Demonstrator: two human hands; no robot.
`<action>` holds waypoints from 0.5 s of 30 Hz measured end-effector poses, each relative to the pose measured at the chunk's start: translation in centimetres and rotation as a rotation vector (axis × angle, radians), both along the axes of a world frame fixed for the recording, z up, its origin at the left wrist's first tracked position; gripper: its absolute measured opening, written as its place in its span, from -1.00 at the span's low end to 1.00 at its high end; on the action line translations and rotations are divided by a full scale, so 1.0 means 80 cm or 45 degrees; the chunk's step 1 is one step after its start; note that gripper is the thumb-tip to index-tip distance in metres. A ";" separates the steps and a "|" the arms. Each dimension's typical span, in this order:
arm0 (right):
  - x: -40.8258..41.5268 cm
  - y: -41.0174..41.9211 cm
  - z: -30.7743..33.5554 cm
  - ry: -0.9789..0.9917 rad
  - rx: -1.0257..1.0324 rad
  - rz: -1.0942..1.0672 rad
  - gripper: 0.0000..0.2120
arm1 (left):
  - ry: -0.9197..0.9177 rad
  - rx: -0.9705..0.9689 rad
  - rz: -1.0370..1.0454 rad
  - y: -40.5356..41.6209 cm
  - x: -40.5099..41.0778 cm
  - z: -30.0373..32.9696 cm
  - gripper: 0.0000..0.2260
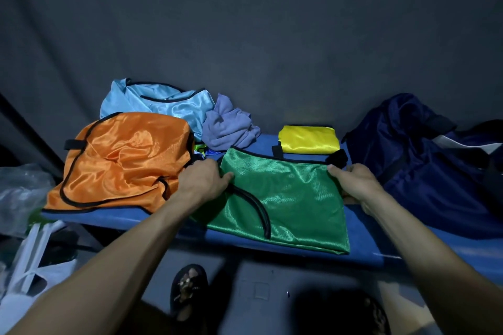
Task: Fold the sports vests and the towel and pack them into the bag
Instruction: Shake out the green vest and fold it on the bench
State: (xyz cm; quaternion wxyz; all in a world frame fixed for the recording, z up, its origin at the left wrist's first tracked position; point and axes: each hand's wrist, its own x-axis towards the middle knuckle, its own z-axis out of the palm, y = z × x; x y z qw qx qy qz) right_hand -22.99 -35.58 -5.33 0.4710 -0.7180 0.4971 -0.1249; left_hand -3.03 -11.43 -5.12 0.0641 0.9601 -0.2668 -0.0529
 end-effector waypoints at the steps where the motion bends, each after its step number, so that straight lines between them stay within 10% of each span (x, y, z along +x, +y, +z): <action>1: -0.001 0.004 -0.006 0.048 -0.064 0.021 -0.55 | 0.052 -0.032 0.012 -0.003 0.001 -0.003 -0.58; 9: -0.006 0.031 -0.018 0.079 -0.262 0.105 -0.34 | 0.324 -0.278 0.062 0.002 0.033 0.001 -0.72; 12: -0.008 0.028 -0.016 0.089 -0.190 0.132 -0.25 | 0.156 -0.086 0.023 0.004 0.020 0.001 -0.62; 15: -0.011 0.019 -0.018 0.068 -0.078 0.059 -0.56 | -0.327 -0.086 -0.165 -0.009 -0.013 0.006 -0.54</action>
